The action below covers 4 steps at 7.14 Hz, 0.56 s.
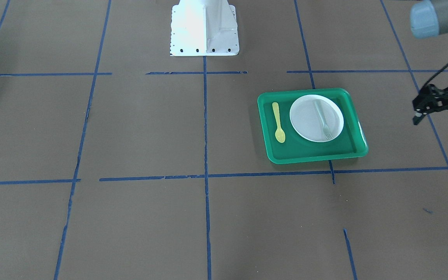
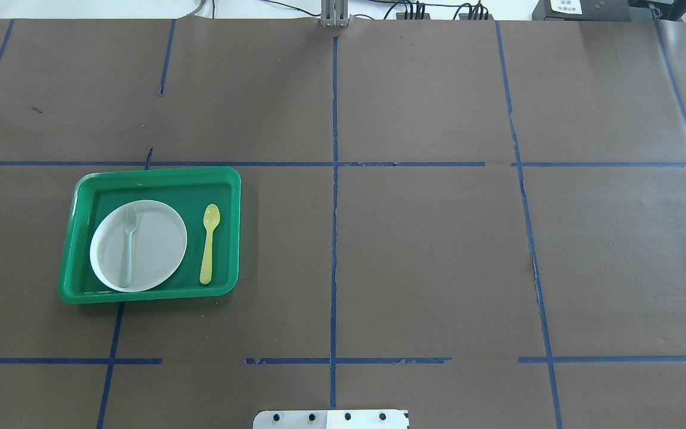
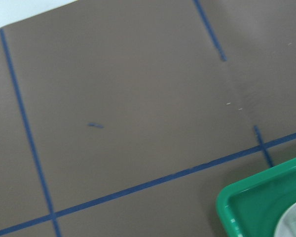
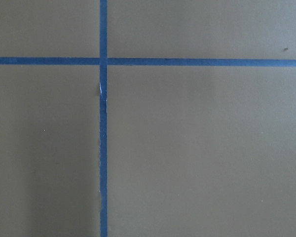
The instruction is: Place spoon
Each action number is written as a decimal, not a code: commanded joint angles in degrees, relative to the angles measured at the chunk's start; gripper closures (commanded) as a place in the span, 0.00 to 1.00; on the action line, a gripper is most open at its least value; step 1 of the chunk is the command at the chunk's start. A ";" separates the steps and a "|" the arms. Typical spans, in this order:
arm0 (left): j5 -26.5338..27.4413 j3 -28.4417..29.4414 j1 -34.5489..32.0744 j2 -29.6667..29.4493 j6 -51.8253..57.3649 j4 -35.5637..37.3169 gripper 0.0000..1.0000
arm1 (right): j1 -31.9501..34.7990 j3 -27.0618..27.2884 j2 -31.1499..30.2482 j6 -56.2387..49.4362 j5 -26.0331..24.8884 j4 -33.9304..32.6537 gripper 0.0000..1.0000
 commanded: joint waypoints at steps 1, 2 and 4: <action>-0.91 5.48 -9.16 5.49 10.28 0.33 0.00 | 0.00 0.00 0.00 0.05 0.00 0.00 0.00; -1.00 5.59 -9.27 8.29 10.55 0.07 0.00 | 0.00 0.00 0.00 0.06 0.00 0.00 0.00; -3.81 5.50 -9.44 12.51 10.56 0.07 0.00 | 0.00 0.00 0.00 0.06 0.00 0.08 0.00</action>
